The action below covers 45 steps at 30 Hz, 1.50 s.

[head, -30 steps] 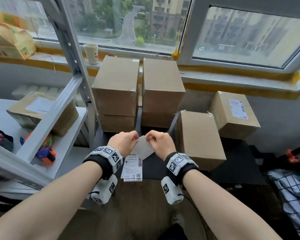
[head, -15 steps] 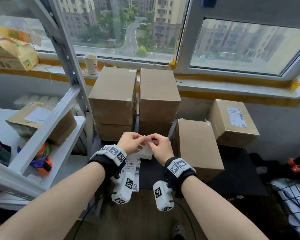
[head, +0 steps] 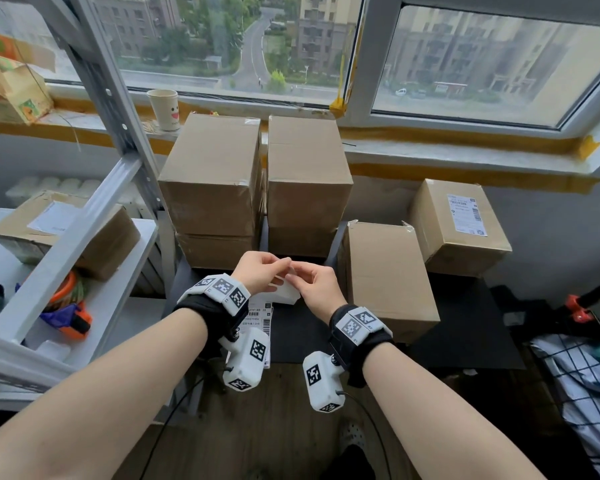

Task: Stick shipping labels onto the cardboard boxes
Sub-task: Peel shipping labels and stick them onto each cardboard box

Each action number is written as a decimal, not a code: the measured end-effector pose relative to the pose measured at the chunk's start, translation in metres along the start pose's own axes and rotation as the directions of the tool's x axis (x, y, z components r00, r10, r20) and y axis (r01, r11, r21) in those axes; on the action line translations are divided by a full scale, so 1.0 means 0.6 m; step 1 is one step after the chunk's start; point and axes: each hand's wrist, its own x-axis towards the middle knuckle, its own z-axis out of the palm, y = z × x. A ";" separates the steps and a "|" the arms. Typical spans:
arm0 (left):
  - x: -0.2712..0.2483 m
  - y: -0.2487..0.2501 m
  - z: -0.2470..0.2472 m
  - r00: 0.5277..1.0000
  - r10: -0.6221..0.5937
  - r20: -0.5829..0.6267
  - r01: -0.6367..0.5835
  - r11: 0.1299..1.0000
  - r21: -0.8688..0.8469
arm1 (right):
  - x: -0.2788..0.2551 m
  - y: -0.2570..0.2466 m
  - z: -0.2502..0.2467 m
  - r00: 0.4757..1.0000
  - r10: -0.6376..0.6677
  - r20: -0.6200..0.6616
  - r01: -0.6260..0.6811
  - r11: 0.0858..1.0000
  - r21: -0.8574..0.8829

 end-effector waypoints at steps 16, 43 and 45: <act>-0.004 -0.002 -0.014 1.000 0.019 0.007 -0.019 0.999 0.043 | -0.005 -0.008 0.004 1.000 0.002 0.002 -0.003 0.997 0.079; -0.004 -0.023 -0.028 0.996 0.069 0.053 -0.071 0.997 0.034 | 0.001 -0.006 0.015 0.984 0.179 -0.008 -0.176 0.974 0.140; -0.003 -0.028 -0.029 0.997 0.061 0.058 -0.064 0.996 0.069 | 0.002 -0.003 0.014 0.983 0.183 -0.014 -0.180 0.976 0.120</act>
